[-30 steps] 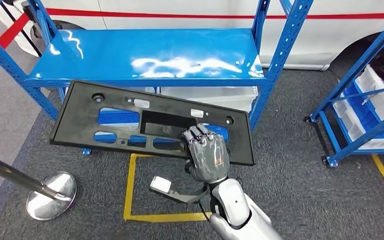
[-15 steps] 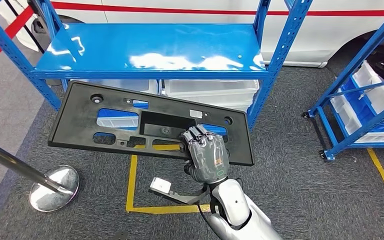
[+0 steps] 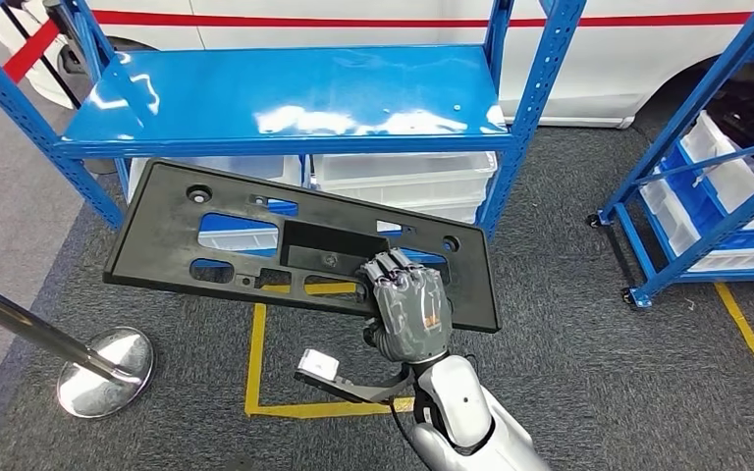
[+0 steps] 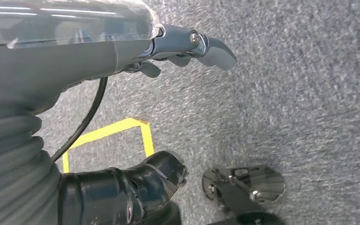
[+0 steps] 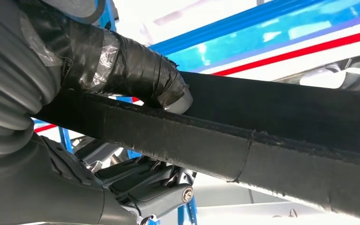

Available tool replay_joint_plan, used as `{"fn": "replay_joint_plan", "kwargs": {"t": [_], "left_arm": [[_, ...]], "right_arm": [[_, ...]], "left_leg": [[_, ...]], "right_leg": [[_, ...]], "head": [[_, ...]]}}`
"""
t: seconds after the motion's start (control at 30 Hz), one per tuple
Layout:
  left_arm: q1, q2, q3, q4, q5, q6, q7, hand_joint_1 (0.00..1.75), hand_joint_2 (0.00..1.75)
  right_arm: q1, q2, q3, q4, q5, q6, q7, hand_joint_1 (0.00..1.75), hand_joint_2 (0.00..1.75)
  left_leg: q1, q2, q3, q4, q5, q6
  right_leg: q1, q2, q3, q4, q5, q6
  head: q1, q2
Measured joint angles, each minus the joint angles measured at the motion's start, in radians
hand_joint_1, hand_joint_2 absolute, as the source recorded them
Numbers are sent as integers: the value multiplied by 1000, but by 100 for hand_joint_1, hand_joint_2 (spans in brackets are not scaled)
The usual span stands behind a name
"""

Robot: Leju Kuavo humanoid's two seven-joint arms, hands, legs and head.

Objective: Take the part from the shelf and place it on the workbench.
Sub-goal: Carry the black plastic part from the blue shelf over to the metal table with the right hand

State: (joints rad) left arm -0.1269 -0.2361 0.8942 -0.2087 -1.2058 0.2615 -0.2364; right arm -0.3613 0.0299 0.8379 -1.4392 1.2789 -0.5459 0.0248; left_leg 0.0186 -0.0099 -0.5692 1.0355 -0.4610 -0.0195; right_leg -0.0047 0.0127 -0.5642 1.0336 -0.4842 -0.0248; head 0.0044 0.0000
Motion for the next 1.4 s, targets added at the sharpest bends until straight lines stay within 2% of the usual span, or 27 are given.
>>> {"fn": "replay_joint_plan", "kwargs": {"t": [0.07,0.13,0.2,0.27,0.3,0.33,0.37,0.43,0.5,0.6,0.67,0.7,0.77,0.8,0.83,0.87,0.9,0.97,1.0,1.03,1.1,1.17,1.23,1.3,1.33,1.37,1.4], "left_arm": [[0,0,0,0,2,0,0,0,175],[0,0,0,0,2,0,0,0,175],[0,-1,0,0,3,0,0,0,175],[0,0,0,0,4,0,0,0,175],[1,0,0,0,5,0,0,0,175],[1,0,0,0,6,0,0,0,175],[1,0,0,0,7,0,0,0,175],[0,0,0,0,8,0,0,0,175],[1,-1,0,0,8,1,0,0,175],[2,0,1,0,9,1,0,0,175],[2,0,1,0,10,1,-1,0,175],[2,0,1,0,10,1,-1,0,175],[3,0,1,0,11,1,-2,0,175],[4,0,1,0,11,1,-2,0,175],[5,1,1,0,11,1,-3,0,175],[5,1,1,0,11,1,-3,0,175],[5,1,1,0,11,2,-3,0,175],[7,2,1,0,12,2,-5,0,175],[7,3,1,0,12,2,-6,0,175],[7,4,1,0,12,3,-6,0,175],[6,4,1,0,13,4,-6,0,175],[5,4,2,0,14,4,-7,0,175],[5,4,2,0,14,5,-8,0,175],[9,4,2,0,16,5,-8,0,175],[10,4,3,0,18,6,-8,0,175],[11,4,3,0,20,6,-8,0,175],[11,4,4,0,21,7,-8,0,175]], "right_arm": [[1,0,-4,0,0,-1,0,175,175],[2,0,-9,0,-1,-2,-1,175,175],[3,-1,-14,-1,-1,-3,-1,175,175],[7,-2,-18,-1,-2,-4,-1,175,175],[11,-3,-21,-1,-4,-5,-1,175,175],[15,-5,-24,-1,-6,-7,-1,175,175],[18,-6,-28,-1,-8,-9,-1,175,175],[21,-8,-37,-4,-12,-17,-1,175,175],[23,-9,-47,-12,-17,-30,-2,175,175],[34,-10,-64,-25,-25,-45,-7,175,175],[41,-10,-73,-33,-29,-52,-11,175,175],[44,-10,-77,-36,-31,-55,-12,175,175],[52,-10,-85,-41,-35,-61,-14,175,175],[57,-10,-88,-41,-37,-63,-15,175,175],[64,-11,-92,-42,-39,-65,-16,175,175],[69,-11,-95,-42,-41,-68,-17,175,175],[74,-11,-98,-44,-43,-71,-19,175,175],[80,-12,-105,-49,-47,-80,-23,175,175],[82,-12,-108,-53,-49,-85,-25,175,175],[85,-12,-111,-56,-51,-89,-27,175,175],[93,-14,-117,-63,-54,-93,-30,175,175],[102,-17,-124,-69,-55,-96,-32,175,175],[107,-19,-130,-74,-58,-101,-34,175,175],[116,-20,-136,-78,-63,-110,-35,175,175],[123,-22,-140,-80,-66,-115,-36,175,175],[130,-23,-145,-82,-70,-119,-37,175,175],[136,-25,-150,-85,-73,-122,-39,175,175]], "left_leg": [[-1,0,1,-12,-3,11],[3,6,0,-23,0,25],[5,12,-1,-30,6,38],[4,17,-5,-29,8,43],[4,20,-6,-27,8,43],[3,22,-7,-25,7,43],[3,24,-7,-22,5,42],[2,27,-6,-16,1,38],[-2,31,-10,-10,-2,30],[-4,44,-15,-8,-4,15],[-2,39,-26,22,-31,6],[-1,32,-45,65,-60,2],[0,22,-100,196,-123,-2],[0,20,-122,249,-139,-3],[0,20,-130,268,-135,-3],[0,19,-120,249,-113,-2],[1,12,-93,193,-77,1],[2,-28,-33,66,-24,9],[3,-45,-13,24,-14,12],[2,-55,-6,6,-17,15],[3,-40,-2,-7,-15,21],[7,-18,3,-22,-6,35],[6,5,5,-30,-1,46],[2,29,3,-29,-1,49],[1,41,2,-28,-2,49],[1,52,2,-27,-3,48],[1,62,3,-25,-5,47]], "right_leg": [[2,4,-5,1,4,9],[1,3,-16,19,-11,19],[-1,-1,-54,101,-62,27],[-3,-3,-115,228,-117,31],[-4,-4,-134,268,-124,32],[-5,-5,-138,274,-112,32],[-6,-7,-124,243,-83,31],[-5,-23,-65,117,-15,26],[1,-38,-30,30,10,19],[3,-28,-32,14,9,9],[-2,-17,-31,7,16,-2],[-3,-12,-31,5,19,-7],[-2,0,-33,5,22,-12],[-1,7,-34,6,22,-12],[-1,16,-34,7,22,-12],[-1,26,-34,9,22,-12],[-1,36,-33,11,22,-11],[-1,57,-38,17,21,-8],[-2,67,-43,20,23,-3],[-3,76,-48,21,25,2],[-6,92,-55,19,31,16],[-3,70,-66,38,16,28],[-2,21,-107,126,-37,37],[-7,0,-159,242,-87,44],[-8,-4,-170,269,-91,47],[-9,-7,-161,257,-76,47],[-9,-15,-133,208,-46,46]], "head": [[0,0],[1,0],[3,0],[3,0],[3,0],[3,0],[3,0],[3,0],[3,0],[2,0],[3,0],[2,0],[2,0],[2,0],[2,0],[2,0],[2,0],[3,0],[3,0],[3,0],[2,0],[6,0],[10,0],[12,0],[12,0],[12,0],[12,0]]}}
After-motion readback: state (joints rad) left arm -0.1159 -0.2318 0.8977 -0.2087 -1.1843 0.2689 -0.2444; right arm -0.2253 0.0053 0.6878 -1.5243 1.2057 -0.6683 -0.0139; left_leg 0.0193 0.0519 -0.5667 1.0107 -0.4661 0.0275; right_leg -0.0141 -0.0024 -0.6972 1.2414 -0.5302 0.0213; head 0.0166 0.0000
